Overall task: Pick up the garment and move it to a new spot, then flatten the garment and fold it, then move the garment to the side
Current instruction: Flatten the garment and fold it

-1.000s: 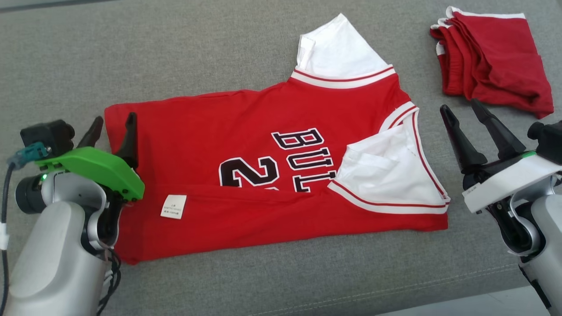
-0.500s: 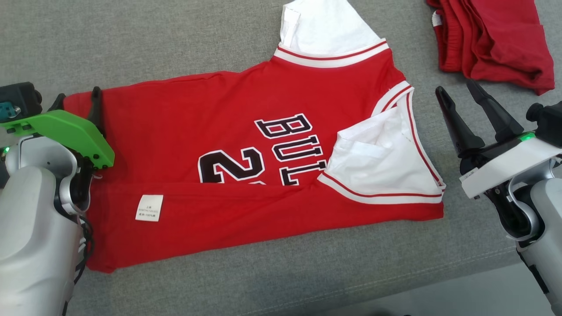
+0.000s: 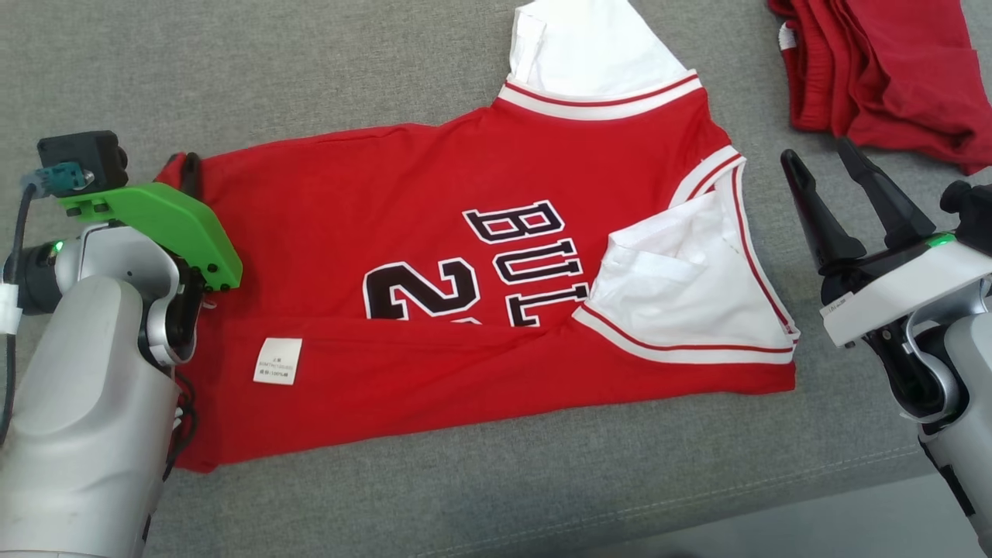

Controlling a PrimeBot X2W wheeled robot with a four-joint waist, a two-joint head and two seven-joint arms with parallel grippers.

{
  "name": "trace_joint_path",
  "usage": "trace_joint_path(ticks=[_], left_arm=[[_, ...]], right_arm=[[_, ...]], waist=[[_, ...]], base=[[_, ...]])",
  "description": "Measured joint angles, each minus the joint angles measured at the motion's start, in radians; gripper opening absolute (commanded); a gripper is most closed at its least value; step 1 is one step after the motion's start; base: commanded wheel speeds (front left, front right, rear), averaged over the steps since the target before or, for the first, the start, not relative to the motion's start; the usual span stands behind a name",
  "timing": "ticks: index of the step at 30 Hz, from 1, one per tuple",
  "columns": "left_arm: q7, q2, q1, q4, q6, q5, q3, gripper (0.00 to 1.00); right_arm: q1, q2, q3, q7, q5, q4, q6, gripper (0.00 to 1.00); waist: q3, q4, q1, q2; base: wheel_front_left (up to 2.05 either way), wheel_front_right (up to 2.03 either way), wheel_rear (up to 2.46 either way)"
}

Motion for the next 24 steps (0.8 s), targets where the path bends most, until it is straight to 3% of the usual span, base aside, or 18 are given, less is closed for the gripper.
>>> trace_joint_path(ticks=[1,12,24], left_arm=[[0.000,-0.001,0.000,0.002,0.000,0.004,-0.004,0.00],[-0.055,-0.037,-0.031,-0.013,-0.020,0.005,-0.008,0.00],[-0.167,-0.153,-0.031,-0.083,-0.069,0.008,-0.075,0.00]], right_arm=[[0.000,-0.001,-0.001,0.000,0.000,0.000,0.000,1.00],[-0.080,-0.034,0.010,0.034,-0.025,-0.003,0.001,1.00],[-0.332,-0.089,0.002,0.251,-0.016,0.136,0.001,1.00]], waist=[[-0.001,0.004,0.0000,0.0000],[-0.010,0.049,0.0000,0.0000],[0.022,0.139,0.0000,0.0000]], base=[[0.00,0.00,0.00],[0.00,0.00,0.00],[0.00,0.00,0.00]])
